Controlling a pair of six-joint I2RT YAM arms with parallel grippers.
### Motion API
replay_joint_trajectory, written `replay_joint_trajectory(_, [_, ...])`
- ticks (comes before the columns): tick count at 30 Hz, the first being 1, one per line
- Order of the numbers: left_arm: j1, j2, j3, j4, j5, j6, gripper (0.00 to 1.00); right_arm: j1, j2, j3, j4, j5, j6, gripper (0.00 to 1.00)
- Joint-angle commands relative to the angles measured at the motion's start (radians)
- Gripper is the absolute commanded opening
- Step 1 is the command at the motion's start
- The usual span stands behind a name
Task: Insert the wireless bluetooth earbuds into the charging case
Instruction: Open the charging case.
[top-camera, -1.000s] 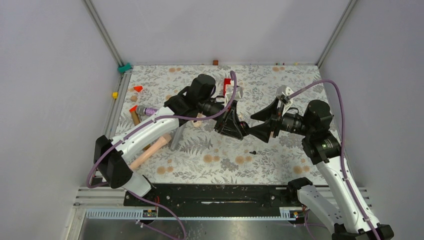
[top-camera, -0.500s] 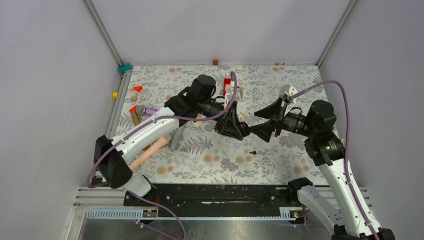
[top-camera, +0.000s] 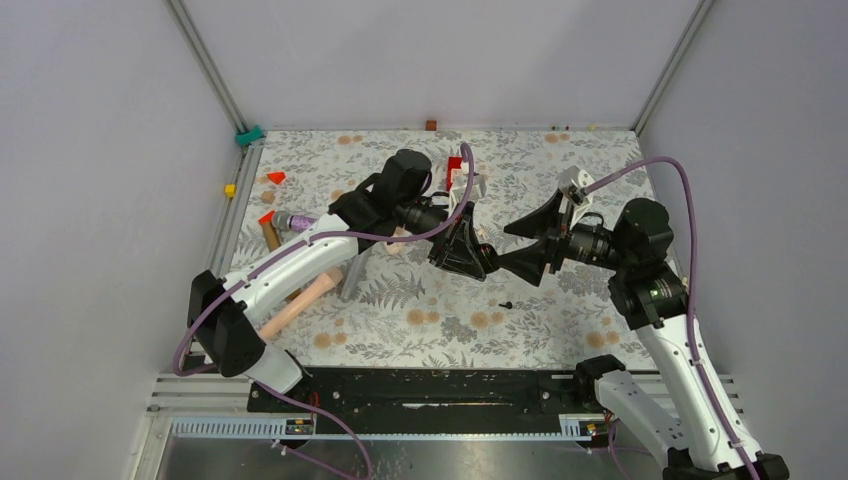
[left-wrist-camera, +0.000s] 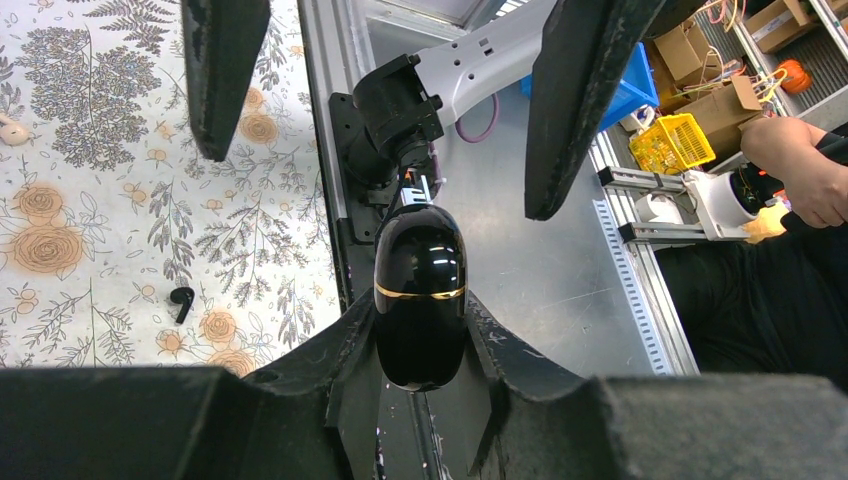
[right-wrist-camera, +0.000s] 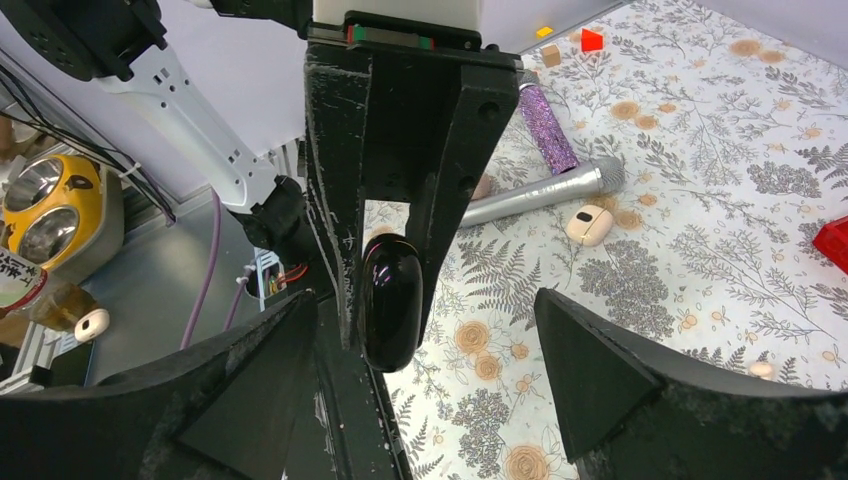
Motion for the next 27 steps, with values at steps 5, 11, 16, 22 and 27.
replay_joint_trajectory(5, [-0.004, -0.025, 0.021, 0.016, 0.047, 0.010, 0.00, 0.006, 0.031, -0.010, 0.060, 0.028, 0.009, 0.88])
replay_joint_trajectory(11, [-0.003, -0.027, 0.028, 0.004, 0.038, 0.020, 0.00, 0.017, 0.049, -0.010, 0.051, 0.033, -0.001, 0.88])
replay_joint_trajectory(16, [-0.004, -0.029, 0.029, -0.008, 0.045, 0.040, 0.00, 0.026, 0.054, -0.008, 0.040, 0.025, -0.013, 0.89])
replay_joint_trajectory(22, [-0.004, -0.028, 0.033, -0.012, 0.045, 0.046, 0.00, 0.035, 0.060, -0.006, 0.024, 0.001, -0.031, 0.89])
replay_joint_trajectory(27, [-0.003, -0.027, 0.034, -0.016, 0.050, 0.054, 0.00, 0.044, 0.063, -0.003, 0.002, -0.008, -0.054, 0.89])
